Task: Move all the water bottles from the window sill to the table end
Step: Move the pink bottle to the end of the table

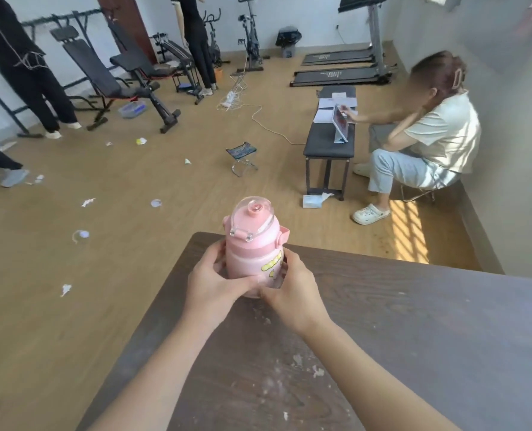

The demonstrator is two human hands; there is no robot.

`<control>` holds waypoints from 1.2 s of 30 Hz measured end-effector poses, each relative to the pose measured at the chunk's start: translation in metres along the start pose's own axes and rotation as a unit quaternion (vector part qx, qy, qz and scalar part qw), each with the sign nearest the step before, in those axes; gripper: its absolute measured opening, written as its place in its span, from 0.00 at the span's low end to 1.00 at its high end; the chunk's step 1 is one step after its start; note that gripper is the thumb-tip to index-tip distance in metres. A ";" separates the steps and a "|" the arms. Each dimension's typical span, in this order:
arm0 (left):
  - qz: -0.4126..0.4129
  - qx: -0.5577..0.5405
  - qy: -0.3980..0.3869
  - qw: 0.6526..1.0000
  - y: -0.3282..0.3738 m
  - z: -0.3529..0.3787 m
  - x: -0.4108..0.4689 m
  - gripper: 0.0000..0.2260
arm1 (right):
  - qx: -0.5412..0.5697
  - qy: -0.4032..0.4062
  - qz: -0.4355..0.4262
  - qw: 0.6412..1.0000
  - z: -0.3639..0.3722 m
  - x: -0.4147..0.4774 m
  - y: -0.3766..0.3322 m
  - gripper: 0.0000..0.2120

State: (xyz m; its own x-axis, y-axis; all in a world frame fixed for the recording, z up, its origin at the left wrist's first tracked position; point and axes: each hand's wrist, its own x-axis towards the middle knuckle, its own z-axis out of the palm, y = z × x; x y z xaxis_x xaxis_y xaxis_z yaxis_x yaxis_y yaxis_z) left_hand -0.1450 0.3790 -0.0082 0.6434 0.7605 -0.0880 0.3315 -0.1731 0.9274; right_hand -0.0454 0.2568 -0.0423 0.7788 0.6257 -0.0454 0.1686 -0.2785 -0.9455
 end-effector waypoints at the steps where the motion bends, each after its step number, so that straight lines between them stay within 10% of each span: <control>1: -0.005 -0.004 0.008 1.000 -0.005 -0.011 0.005 0.44 | -0.004 -0.006 -0.003 1.000 0.013 0.006 -0.004 0.30; 32: -0.023 -0.081 -0.017 0.996 -0.054 -0.041 0.063 0.35 | -0.084 -0.032 0.012 0.996 0.081 0.064 0.004 0.35; 36: -0.017 0.004 0.069 0.997 -0.054 -0.027 0.037 0.34 | -0.092 -0.022 0.013 0.995 0.057 0.045 0.014 0.41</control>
State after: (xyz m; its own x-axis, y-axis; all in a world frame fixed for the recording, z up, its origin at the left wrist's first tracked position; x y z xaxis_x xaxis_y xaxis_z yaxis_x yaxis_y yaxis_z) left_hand -0.1576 0.4330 -0.0517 0.5306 0.8448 -0.0688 0.3573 -0.1493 0.9220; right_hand -0.0423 0.3230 -0.0758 0.7581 0.6462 -0.0878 0.2595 -0.4225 -0.8684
